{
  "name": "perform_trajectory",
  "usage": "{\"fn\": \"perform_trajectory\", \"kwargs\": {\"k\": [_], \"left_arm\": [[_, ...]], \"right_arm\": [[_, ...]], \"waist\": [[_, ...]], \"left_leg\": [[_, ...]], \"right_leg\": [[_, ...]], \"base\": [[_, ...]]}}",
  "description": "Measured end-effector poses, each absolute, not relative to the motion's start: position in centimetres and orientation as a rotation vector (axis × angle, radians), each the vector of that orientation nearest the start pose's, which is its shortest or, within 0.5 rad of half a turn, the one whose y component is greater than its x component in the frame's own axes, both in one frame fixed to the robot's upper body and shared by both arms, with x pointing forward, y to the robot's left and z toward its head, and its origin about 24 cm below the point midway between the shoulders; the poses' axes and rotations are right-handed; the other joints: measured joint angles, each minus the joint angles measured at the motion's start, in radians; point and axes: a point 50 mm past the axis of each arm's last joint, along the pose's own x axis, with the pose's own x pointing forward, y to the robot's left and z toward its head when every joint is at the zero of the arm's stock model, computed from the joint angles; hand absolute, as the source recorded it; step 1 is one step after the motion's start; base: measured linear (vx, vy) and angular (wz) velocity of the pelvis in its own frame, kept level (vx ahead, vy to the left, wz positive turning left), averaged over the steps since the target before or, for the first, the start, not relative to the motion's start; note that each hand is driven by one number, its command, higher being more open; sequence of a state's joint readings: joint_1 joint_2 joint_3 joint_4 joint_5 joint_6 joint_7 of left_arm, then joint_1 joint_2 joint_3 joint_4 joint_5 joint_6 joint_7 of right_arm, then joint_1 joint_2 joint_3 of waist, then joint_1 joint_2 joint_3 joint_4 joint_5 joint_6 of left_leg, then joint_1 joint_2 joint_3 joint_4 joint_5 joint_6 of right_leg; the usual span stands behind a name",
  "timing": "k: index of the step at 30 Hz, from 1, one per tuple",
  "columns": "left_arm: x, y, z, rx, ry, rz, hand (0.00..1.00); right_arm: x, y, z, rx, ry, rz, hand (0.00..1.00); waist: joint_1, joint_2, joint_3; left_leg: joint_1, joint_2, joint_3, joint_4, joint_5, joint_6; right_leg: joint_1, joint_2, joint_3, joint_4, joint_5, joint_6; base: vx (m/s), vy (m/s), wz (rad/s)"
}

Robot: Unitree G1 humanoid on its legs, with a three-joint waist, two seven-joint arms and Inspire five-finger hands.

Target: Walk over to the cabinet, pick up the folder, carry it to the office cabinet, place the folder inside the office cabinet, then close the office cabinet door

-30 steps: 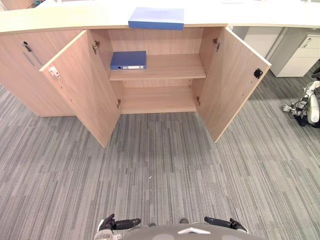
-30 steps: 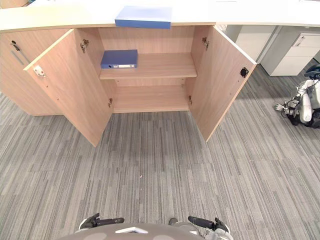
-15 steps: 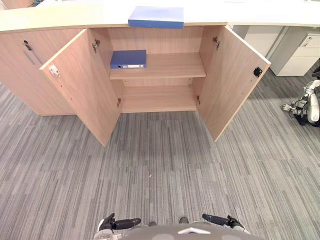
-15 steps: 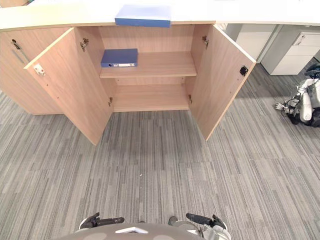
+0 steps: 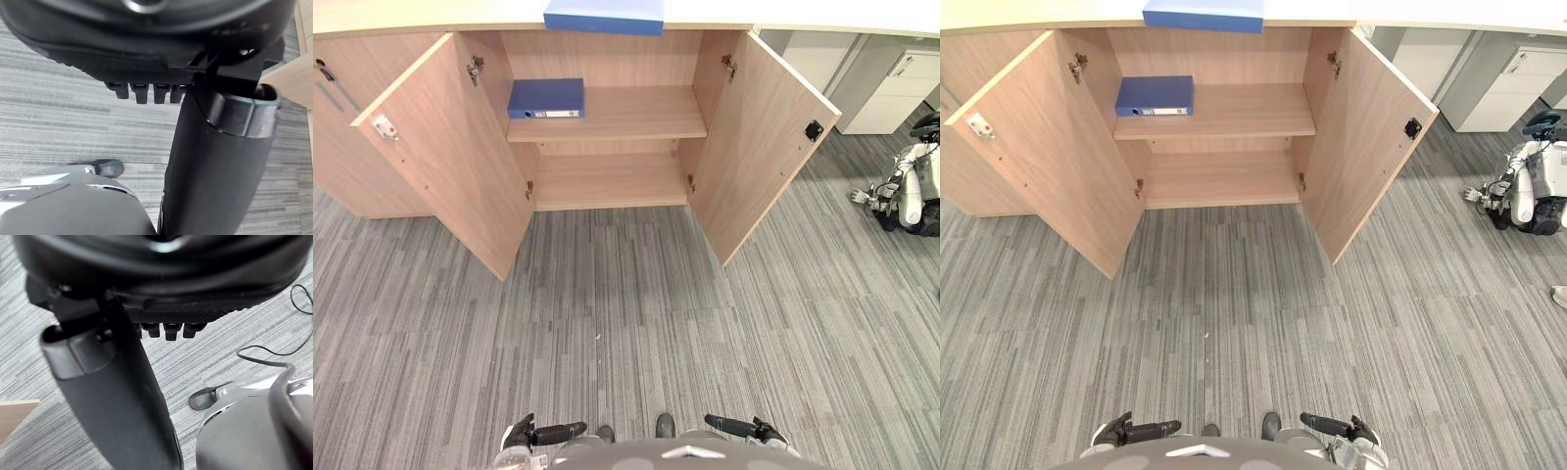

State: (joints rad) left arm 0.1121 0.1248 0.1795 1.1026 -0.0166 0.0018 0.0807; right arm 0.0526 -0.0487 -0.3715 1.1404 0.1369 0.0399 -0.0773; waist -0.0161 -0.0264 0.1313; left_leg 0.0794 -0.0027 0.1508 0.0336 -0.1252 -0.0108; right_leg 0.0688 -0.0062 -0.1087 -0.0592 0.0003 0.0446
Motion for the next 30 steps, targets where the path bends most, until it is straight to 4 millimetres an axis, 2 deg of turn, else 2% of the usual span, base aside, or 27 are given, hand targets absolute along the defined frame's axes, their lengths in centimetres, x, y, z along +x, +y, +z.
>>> {"fn": "perform_trajectory", "kwargs": {"k": [1,3,5,6,8,9,10,11,12,13,14,15,16,17,18,19,20,21,22,23,25,26,28,30], "left_arm": [[6.8,22.4,-16.4,0.041,1.194,0.337,1.0],[7.2,22.3,-16.4,0.043,1.186,0.329,1.0],[7.2,22.5,-16.3,0.039,1.183,0.338,1.0],[7.3,22.6,-16.3,0.042,1.182,0.338,1.0],[7.6,22.9,-16.2,0.071,1.177,0.319,1.0],[7.7,22.9,-16.2,0.075,1.175,0.318,1.0],[7.8,23.0,-16.1,0.077,1.174,0.324,1.0],[7.6,23.0,-16.2,0.074,1.185,0.331,1.0],[7.6,22.9,-16.2,0.072,1.184,0.331,1.0],[7.7,22.7,-16.2,0.066,1.182,0.329,1.0],[8.4,22.1,-16.2,0.054,1.172,0.318,1.0],[8.5,22.0,-16.2,0.052,1.169,0.316,1.0],[8.9,22.1,-16.2,0.051,1.162,0.31,1.0],[8.9,22.2,-16.1,0.053,1.162,0.31,1.0],[8.7,22.1,-16.2,0.045,1.168,0.315,1.0],[9.1,21.3,-16.3,0.003,1.158,0.322,1.0],[9.6,20.7,-16.3,-0.021,1.144,0.322,1.0],[9.8,20.3,-16.3,-0.039,1.138,0.326,1.0],[10.1,19.5,-16.3,-0.094,1.124,0.345,1.0],[10.3,19.5,-16.2,-0.108,1.115,0.35,1.0],[11.2,20.0,-15.7,-0.13,1.063,0.384,1.0],[11.7,20.2,-15.4,-0.121,1.034,0.395,1.0],[12.3,20.3,-15.1,-0.114,1.004,0.403,1.0],[12.7,19.8,-15.0,-0.126,0.982,0.403,1.0]], "right_arm": [[7.4,-20.9,-16.8,0.253,1.194,-0.52,1.0],[7.6,-21.0,-16.7,0.252,1.182,-0.52,1.0],[7.7,-21.0,-16.7,0.253,1.178,-0.519,1.0],[7.8,-20.9,-16.7,0.254,1.175,-0.517,1.0],[8.2,-21.1,-16.5,0.253,1.153,-0.517,1.0],[8.3,-21.2,-16.5,0.254,1.147,-0.521,1.0],[8.5,-21.2,-16.5,0.265,1.137,-0.526,1.0],[8.9,-21.2,-16.4,0.265,1.12,-0.522,1.0],[9.1,-21.2,-16.3,0.264,1.112,-0.519,1.0],[9.4,-21.4,-16.2,0.262,1.104,-0.516,1.0],[10.2,-21.8,-15.9,0.253,1.078,-0.513,1.0],[10.3,-21.8,-15.9,0.252,1.074,-0.514,1.0],[10.3,-21.7,-15.8,0.249,1.07,-0.511,1.0],[10.2,-21.6,-15.9,0.247,1.075,-0.505,1.0],[10.0,-21.6,-16.0,0.247,1.082,-0.504,1.0],[10.4,-22.0,-15.8,0.236,1.065,-0.506,1.0],[10.5,-22.1,-15.7,0.237,1.062,-0.508,1.0],[10.5,-22.0,-15.7,0.245,1.061,-0.512,1.0],[10.5,-22.0,-15.7,0.25,1.062,-0.518,1.0],[10.4,-21.9,-15.7,0.249,1.065,-0.521,1.0],[10.2,-21.7,-15.7,0.244,1.06,-0.519,1.0],[10.4,-21.4,-15.7,0.229,1.055,-0.503,1.0],[10.6,-21.0,-15.6,0.239,1.043,-0.504,1.0],[10.6,-20.8,-15.7,0.268,1.045,-0.517,1.0]], "waist": [[0.004,0.002,0.001],[0.006,0.007,0.003],[0.007,-0.003,0.01],[0.008,-0.006,0.012],[0.008,-0.021,0.025],[0.005,-0.017,0.033],[0.004,-0.025,0.041],[-0.002,-0.016,0.044],[-0.006,-0.012,0.045],[-0.013,-0.002,0.051],[-0.034,0.027,0.066],[-0.036,0.032,0.068],[-0.042,0.029,0.069],[-0.043,0.019,0.067],[-0.044,0.016,0.065],[-0.043,0.049,0.066],[-0.042,0.053,0.065],[-0.042,0.057,0.067],[-0.044,0.058,0.068],[-0.044,0.059,0.068],[-0.034,0.055,0.073],[-0.019,0.047,0.078],[-0.007,0.037,0.076],[0.013,0.044,0.071]], "left_leg": [[-0.005,0.002,0.006,0.013,-0.011,0.001],[-0.028,0.007,0.01,0.072,-0.054,0.01],[-0.033,0.0,0.015,0.125,-0.103,0.015],[-0.029,-0.005,0.016,0.133,-0.108,0.015],[0.007,-0.03,0.025,0.131,-0.117,0.026],[0.025,-0.036,0.017,0.123,-0.127,0.047],[0.048,-0.039,0.014,0.121,-0.137,0.059],[0.084,-0.02,0.003,0.101,-0.151,0.057],[0.096,-0.009,-0.001,0.089,-0.152,0.055],[0.114,0.013,-0.007,0.071,-0.154,0.052],[0.139,0.07,-0.031,0.036,-0.155,0.046],[0.142,0.078,-0.035,0.03,-0.154,0.044],[0.154,0.09,-0.049,0.017,-0.151,0.034],[0.164,0.088,-0.054,0.017,-0.152,0.016],[0.196,0.103,-0.062,0.019,-0.168,-0.018],[0.196,0.13,-0.062,0.046,-0.156,-0.051],[0.184,0.135,-0.059,0.091,-0.134,-0.088],[0.168,0.141,-0.059,0.143,-0.121,-0.104],[0.072,0.168,-0.055,0.395,-0.082,-0.108],[0.021,0.193,-0.056,0.522,-0.062,-0.108],[-0.125,0.283,-0.006,0.869,-0.076,-0.106],[-0.184,0.314,0.039,0.943,-0.1,-0.099],[-0.27,0.324,0.094,0.924,-0.123,-0.083],[-0.324,0.32,0.16,0.806,-0.136,-0.073]], "right_leg": [[-0.003,0.0,0.004,0.007,-0.006,0.0],[-0.049,-0.005,0.007,0.11,-0.069,0.003],[-0.144,-0.043,-0.022,0.367,-0.193,0.045],[-0.176,-0.059,-0.039,0.447,-0.212,0.052],[-0.316,-0.14,-0.094,0.784,-0.214,0.058],[-0.349,-0.156,-0.106,0.855,-0.214,0.051],[-0.372,-0.169,-0.112,0.914,-0.248,0.034],[-0.4,-0.157,-0.132,0.907,-0.297,0.021],[-0.414,-0.147,-0.141,0.887,-0.302,0.015],[-0.435,-0.123,-0.15,0.84,-0.304,0.007],[-0.478,-0.071,-0.171,0.685,-0.277,0.001],[-0.485,-0.062,-0.169,0.653,-0.265,0.001],[-0.493,-0.046,-0.158,0.507,-0.184,0.003],[-0.489,-0.046,-0.138,0.435,-0.136,0.004],[-0.47,-0.042,-0.128,0.427,0.012,-0.073],[-0.471,-0.031,-0.146,0.479,-0.047,-0.089],[-0.464,-0.033,-0.154,0.496,-0.078,-0.102],[-0.445,-0.031,-0.161,0.494,-0.091,-0.11],[-0.371,-0.021,-0.173,0.451,-0.118,-0.117],[-0.335,-0.013,-0.18,0.427,-0.124,-0.119],[-0.208,0.022,-0.191,0.36,-0.141,-0.129],[-0.145,0.029,-0.185,0.33,-0.151,-0.135],[-0.087,0.028,-0.176,0.282,-0.165,-0.125],[-0.038,0.025,-0.164,0.246,-0.168,-0.112]], "base": [[0.06,0.009,-0.19],[0.07,0.015,-0.08],[0.1,0.037,-0.02],[0.09,0.067,-0.03],[0.15,0.092,0.04],[0.22,0.059,0.07],[0.25,0.004,0.1],[0.23,-0.015,0.1],[0.24,-0.063,0.17],[0.35,-0.127,0.39],[0.37,-0.153,0.42],[0.34,-0.157,0.58],[0.32,-0.184,0.4],[0.47,-0.272,0.52],[0.6,-0.338,0.38],[0.53,-0.293,0.33],[0.42,-0.224,0.22],[0.53,-0.27,0.32],[0.52,-0.26,0.32],[0.59,-0.306,0.3],[0.45,-0.254,0.06],[0.34,-0.182,-0.1],[0.26,-0.099,-0.13],[0.25,-0.02,-0.11]]}}
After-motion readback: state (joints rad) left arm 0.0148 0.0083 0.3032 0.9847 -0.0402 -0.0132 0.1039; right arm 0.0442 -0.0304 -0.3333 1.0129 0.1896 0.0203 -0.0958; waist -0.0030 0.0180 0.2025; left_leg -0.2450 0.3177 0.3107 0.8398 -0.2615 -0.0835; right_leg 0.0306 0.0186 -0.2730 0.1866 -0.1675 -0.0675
